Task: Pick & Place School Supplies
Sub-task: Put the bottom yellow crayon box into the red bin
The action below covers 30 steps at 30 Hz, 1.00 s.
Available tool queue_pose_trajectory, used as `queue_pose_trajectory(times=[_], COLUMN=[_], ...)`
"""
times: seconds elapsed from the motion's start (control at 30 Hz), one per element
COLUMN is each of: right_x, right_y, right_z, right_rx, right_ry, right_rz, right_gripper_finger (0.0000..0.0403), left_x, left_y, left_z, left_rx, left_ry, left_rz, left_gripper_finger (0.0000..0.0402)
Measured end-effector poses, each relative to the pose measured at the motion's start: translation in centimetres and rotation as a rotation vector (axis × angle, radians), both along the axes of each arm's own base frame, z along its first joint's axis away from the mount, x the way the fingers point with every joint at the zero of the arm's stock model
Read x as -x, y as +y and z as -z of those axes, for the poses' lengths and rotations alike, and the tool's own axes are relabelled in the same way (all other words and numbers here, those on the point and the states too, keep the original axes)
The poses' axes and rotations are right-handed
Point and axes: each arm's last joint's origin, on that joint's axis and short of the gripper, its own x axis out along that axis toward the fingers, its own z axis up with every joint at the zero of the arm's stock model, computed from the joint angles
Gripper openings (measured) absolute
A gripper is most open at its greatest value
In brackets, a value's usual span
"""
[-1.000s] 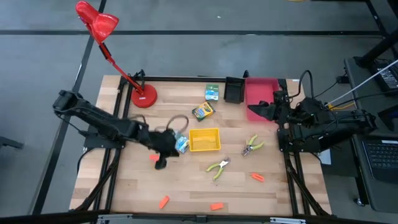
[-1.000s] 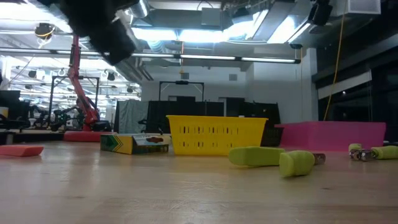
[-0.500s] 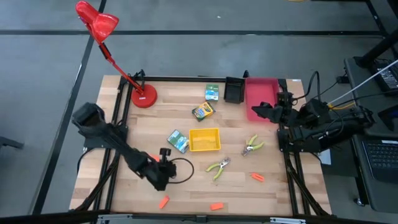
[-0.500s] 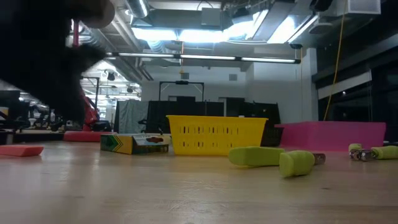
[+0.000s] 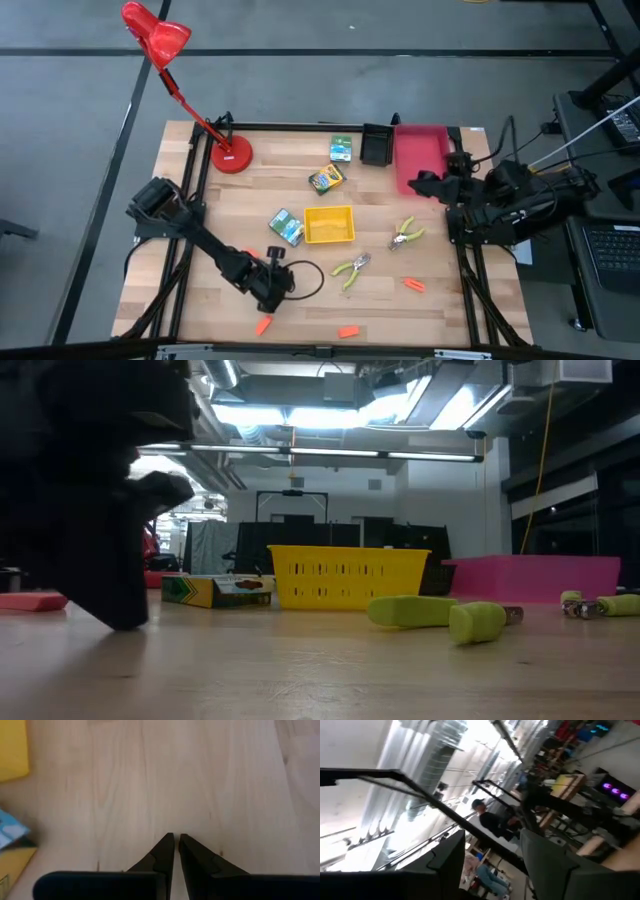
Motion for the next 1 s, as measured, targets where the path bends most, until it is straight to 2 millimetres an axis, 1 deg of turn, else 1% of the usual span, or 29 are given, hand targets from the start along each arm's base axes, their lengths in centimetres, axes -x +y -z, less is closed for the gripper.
queue_pose_trajectory(times=[0.13, 0.23, 0.27, 0.37, 0.4, 0.43, 0.5, 0.57, 0.63, 0.83, 1.0], right_x=[0.6, 1.2, 1.4, 1.7, 1.7, 1.6, 1.4, 1.1, 1.0, 0.9, 0.9], right_y=[0.0, -0.1, -0.1, 0.0, 0.1, 0.2, 0.4, 0.6, 0.7, 0.8, 0.8], right_z=[-2.1, -4.1, -4.7, -6.4, -6.8, -7.2, -7.8, -8.0, -8.2, -8.1, -8.1], right_rx=[0.039, 0.079, 0.092, 0.14, 0.155, 0.168, 0.193, 0.211, 0.214, 0.206, 0.205], right_ry=[-0.027, -0.03, -0.031, -0.012, 0.002, 0.018, 0.038, 0.068, 0.078, 0.092, 0.092], right_rz=[-0.019, -0.005, -0.003, -0.002, -0.005, -0.008, -0.014, -0.026, -0.035, -0.022, -0.018], right_gripper_finger=[0.0196, 0.0196, 0.0196, 0.0196, 0.0196, 0.0196, 0.0196, 0.0196, 0.0196, 0.0196, 0.0196], left_x=[-0.5, -0.8, -1.0, -1.0, -1.3, -1.3, -0.9, -1.3, -1.5, -2.4, -2.4], left_y=[0.7, 1.3, 1.4, 2.9, 3.1, 3.2, 3.3, 3.6, 3.7, 3.3, 3.3], left_z=[0.0, -0.6, -1.0, -1.6, -1.9, -2.0, -1.8, -1.5, -1.8, -2.0, -1.1], left_rx=[0.096, 0.077, 0.035, -0.31, -0.393, -0.443, -0.482, -0.473, -0.474, -0.404, -0.45], left_ry=[0.024, 0.029, 0.029, 0.08, 0.062, 0.05, 0.081, 0.078, 0.048, -0.042, -0.032], left_rz=[-0.096, -0.079, -0.077, -0.075, -0.078, -0.074, -0.037, -0.025, -0.04, -0.078, -0.101], left_gripper_finger=[0.0031, 0.0031, 0.0031, 0.0031, 0.0031, 0.0031, 0.0033, 0.0039, 0.0049, 0.0096, 0.0134])
